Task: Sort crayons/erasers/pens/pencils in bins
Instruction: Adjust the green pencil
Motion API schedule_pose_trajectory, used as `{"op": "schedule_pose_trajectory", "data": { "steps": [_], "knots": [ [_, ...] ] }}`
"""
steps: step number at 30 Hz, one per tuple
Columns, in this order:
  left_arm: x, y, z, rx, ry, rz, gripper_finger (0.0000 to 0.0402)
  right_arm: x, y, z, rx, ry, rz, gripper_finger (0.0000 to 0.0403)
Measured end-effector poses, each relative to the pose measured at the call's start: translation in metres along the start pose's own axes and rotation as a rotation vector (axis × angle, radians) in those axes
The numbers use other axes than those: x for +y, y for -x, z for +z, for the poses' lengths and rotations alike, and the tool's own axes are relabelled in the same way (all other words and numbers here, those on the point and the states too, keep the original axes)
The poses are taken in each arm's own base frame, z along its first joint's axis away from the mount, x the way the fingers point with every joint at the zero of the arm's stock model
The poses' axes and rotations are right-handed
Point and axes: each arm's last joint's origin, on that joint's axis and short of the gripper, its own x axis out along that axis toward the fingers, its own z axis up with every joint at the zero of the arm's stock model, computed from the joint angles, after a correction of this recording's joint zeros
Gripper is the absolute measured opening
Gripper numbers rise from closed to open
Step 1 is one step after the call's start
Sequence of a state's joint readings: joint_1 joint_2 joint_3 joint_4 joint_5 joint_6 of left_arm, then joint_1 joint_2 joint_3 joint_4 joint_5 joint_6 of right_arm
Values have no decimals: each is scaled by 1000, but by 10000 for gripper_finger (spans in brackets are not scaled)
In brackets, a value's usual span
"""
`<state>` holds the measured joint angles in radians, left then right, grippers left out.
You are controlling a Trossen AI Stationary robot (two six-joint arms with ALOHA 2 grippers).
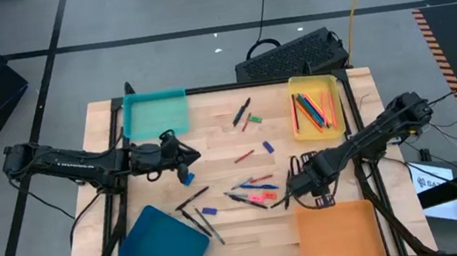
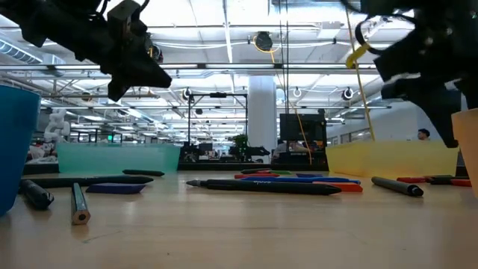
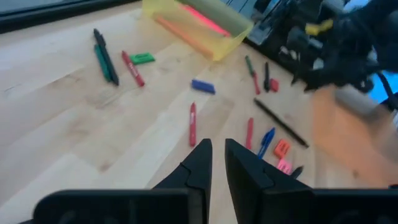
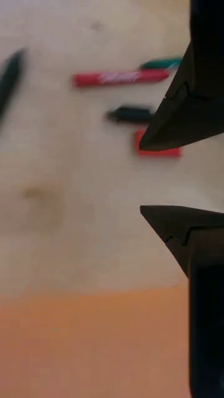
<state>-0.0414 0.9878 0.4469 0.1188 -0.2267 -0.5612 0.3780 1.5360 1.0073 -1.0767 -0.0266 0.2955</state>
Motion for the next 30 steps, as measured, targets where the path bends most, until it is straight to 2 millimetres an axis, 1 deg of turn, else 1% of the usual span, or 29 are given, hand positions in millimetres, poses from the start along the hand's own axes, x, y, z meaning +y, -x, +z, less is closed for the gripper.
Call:
{"op": "schedule_pose_trajectory", "data": {
  "steps": [5,7,10,13,16,18,21,23,25,28,30],
  "knots": [
    [2,0,-3,35,-64,21,47,-13,-1,-3,46,-19,-56,144],
    [2,0,-3,35,-86,20,47,-19,-1,-2,50,21,-86,143],
    [1,0,-4,37,-119,12,56,-30,-4,-2,67,89,-81,137],
    [-2,1,-6,44,-152,-2,86,-42,-13,-10,139,120,-77,128],
    [-5,2,-8,49,-163,-15,127,-51,-21,-18,204,141,-102,122],
    [-6,2,-8,52,-162,-22,152,-55,-25,-21,230,166,-139,122],
    [-7,3,-9,54,-165,-28,178,-58,-26,-22,243,185,-130,122],
    [-8,3,-10,56,-166,-31,187,-58,-22,-18,217,186,-129,121],
    [-8,3,-10,56,-166,-34,190,-55,-14,-9,149,195,-131,121],
    [-12,4,-9,36,-170,-59,191,-50,6,12,-13,193,-129,121],
    [-18,5,-8,23,-215,-90,191,-47,20,27,-151,180,-129,121]
  ]
}}
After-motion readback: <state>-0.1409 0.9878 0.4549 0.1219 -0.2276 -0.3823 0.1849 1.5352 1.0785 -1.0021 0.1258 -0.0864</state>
